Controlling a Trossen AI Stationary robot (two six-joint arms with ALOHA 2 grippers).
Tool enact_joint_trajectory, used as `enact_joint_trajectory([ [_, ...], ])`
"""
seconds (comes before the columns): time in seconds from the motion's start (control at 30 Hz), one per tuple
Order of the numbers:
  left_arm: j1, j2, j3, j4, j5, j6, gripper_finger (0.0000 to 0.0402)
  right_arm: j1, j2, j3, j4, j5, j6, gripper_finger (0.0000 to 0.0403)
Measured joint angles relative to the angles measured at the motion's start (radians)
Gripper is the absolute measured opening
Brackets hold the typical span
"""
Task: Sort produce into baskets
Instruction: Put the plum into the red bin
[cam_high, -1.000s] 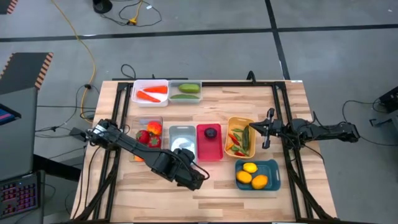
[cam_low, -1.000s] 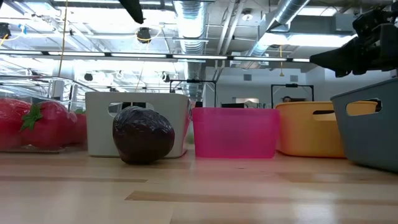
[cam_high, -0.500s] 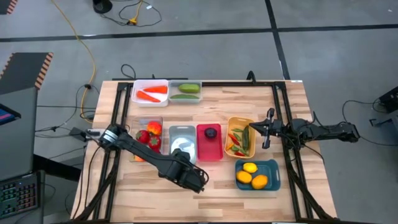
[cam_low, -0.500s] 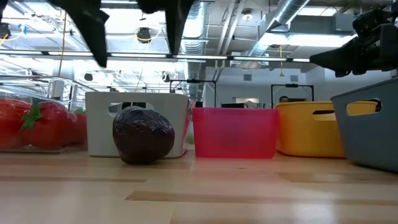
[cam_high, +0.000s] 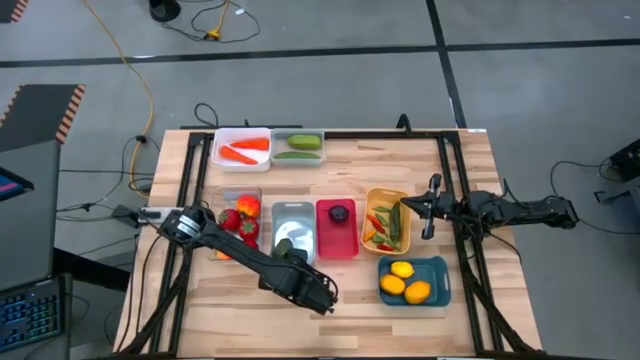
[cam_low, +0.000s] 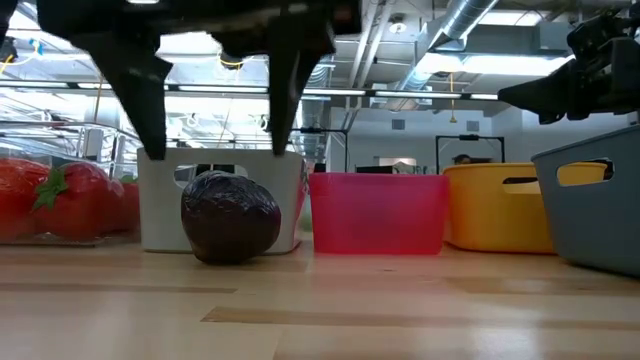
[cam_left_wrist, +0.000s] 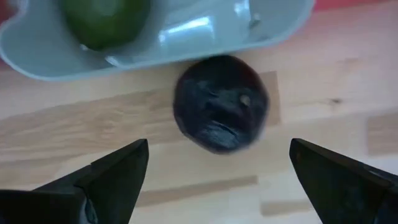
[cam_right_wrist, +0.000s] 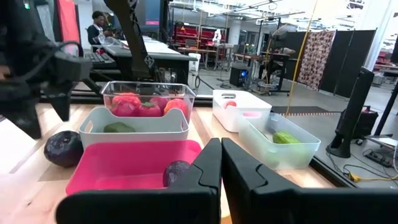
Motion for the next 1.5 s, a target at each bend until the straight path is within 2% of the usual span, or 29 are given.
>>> enact_joint_trajectory([
  [0.33,-0.005,0.078,0.0,0.017,-0.039,-0.006,0.0378,0.0,-0.001,0.0,0.0,0.0,0.0,0.0037],
  [0.6,-0.004,0.078,0.0,0.018,-0.131,-0.008,0.0378,0.0,-0.001,0.0,0.0,0.0,0.0,0.0037],
  [0.9,-0.007,0.141,0.0,0.02,-0.107,-0.023,0.0378,0.0,-0.001,0.0,-0.001,0.0,-0.001,0.0037],
  [1.17,0.002,0.143,0.0,0.015,-0.103,-0.019,0.0374,0.0,-0.001,0.0,0.0,0.0,-0.001,0.0037],
  [1.3,0.0,0.143,0.0,0.016,-0.106,-0.019,0.0351,0.0,-0.001,0.0,0.0,0.0,-0.001,0.0037],
  [1.5,0.0,0.142,0.0,0.018,-0.106,-0.023,0.0273,0.0,-0.001,0.0,0.0,0.0,-0.001,0.0037],
])
